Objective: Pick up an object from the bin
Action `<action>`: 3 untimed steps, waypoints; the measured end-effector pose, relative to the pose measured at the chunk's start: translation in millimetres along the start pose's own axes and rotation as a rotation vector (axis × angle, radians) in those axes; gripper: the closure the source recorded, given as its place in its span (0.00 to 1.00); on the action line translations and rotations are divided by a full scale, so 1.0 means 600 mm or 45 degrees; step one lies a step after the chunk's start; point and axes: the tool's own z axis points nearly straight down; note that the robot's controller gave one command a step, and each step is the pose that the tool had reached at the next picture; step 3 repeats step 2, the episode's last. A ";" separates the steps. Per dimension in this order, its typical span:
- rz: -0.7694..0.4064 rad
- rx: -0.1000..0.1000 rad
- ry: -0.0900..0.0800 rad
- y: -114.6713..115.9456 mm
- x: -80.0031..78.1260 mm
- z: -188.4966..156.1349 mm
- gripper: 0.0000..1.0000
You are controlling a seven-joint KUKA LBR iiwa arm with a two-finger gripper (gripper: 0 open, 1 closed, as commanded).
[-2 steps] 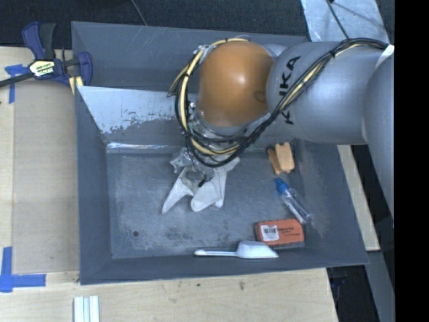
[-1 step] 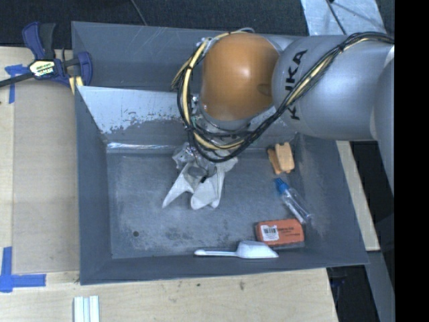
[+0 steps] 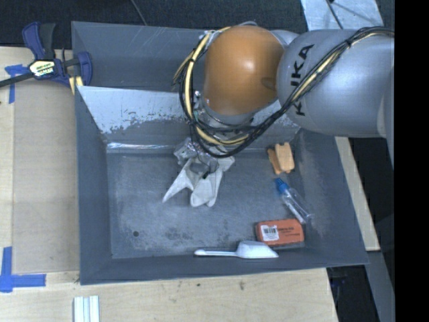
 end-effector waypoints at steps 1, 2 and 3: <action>0.000 0.002 -0.002 -0.001 -0.001 -0.024 1.00; 0.000 0.003 -0.003 -0.001 -0.001 -0.043 1.00; 0.000 0.003 -0.003 -0.001 -0.001 -0.043 1.00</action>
Offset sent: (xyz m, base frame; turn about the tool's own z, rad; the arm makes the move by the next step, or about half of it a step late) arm -0.0001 0.0001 0.0160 0.0000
